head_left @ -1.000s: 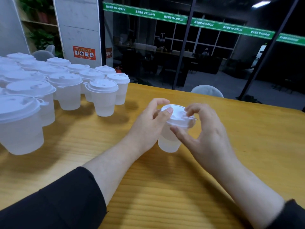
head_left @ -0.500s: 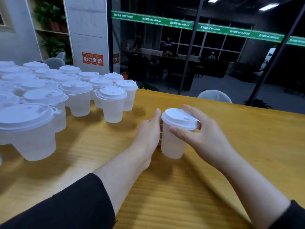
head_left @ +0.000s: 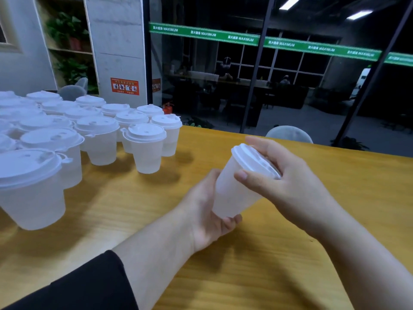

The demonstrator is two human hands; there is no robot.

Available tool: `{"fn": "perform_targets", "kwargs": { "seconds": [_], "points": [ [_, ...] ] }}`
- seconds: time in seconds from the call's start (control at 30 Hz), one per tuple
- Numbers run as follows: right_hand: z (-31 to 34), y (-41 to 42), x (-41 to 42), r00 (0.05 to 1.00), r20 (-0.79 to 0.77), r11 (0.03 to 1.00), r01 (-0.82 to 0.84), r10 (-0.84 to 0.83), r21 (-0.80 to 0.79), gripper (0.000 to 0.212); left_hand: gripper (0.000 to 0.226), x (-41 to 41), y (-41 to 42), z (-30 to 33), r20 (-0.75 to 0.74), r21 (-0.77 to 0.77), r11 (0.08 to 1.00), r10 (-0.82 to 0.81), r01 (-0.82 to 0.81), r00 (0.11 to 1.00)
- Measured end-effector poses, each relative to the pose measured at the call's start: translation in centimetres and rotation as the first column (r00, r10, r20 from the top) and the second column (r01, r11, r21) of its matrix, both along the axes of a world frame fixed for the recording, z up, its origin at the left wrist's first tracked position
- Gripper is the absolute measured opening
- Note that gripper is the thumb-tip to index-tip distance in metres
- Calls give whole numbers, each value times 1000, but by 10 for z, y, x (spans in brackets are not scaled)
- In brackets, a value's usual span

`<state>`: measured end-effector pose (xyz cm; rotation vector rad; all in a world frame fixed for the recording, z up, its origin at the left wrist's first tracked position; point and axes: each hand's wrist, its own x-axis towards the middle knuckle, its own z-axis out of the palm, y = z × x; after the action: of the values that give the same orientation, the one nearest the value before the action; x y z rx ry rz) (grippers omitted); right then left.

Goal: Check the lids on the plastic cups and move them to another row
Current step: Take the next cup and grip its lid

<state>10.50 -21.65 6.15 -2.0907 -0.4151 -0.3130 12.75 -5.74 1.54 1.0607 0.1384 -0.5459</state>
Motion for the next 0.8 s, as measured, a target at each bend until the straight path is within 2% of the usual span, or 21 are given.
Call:
{"fn": "perform_targets", "kwargs": {
  "seconds": [0.13,0.23,0.3,0.37,0.47,0.53,0.63,0.73,0.8],
  "points": [
    [-4,5,-2,1000,14,997,18,-20,77,70,31,-2,-6,2,13,-13,992,129,-129,992],
    [-8,12,0,995,42,985,80,-87,151,61,28,-2,-9,4,108,-14,950,312,-312,944],
    [-9,13,0,990,58,979,115,-126,171,64,29,-3,-9,7,151,-13,931,362,-364,920],
    [-8,9,-2,991,52,983,118,-126,139,73,32,-3,-5,9,132,8,960,275,-279,952],
    [-1,-1,-9,999,-5,998,44,-44,34,82,35,-3,3,7,82,80,996,41,-47,996],
    [1,-4,-12,999,-35,1000,15,-15,9,76,33,-4,1,4,54,73,997,28,-32,998],
    [-3,0,-11,1000,-22,997,23,-21,78,69,34,-7,-8,3,71,-5,986,165,-165,984],
    [-4,5,-11,996,32,986,77,-82,148,82,33,-5,-12,4,211,8,941,329,-339,920],
    [-3,7,-12,992,65,978,93,-107,185,85,35,-4,-10,5,297,24,920,368,-392,881]
  ]
}}
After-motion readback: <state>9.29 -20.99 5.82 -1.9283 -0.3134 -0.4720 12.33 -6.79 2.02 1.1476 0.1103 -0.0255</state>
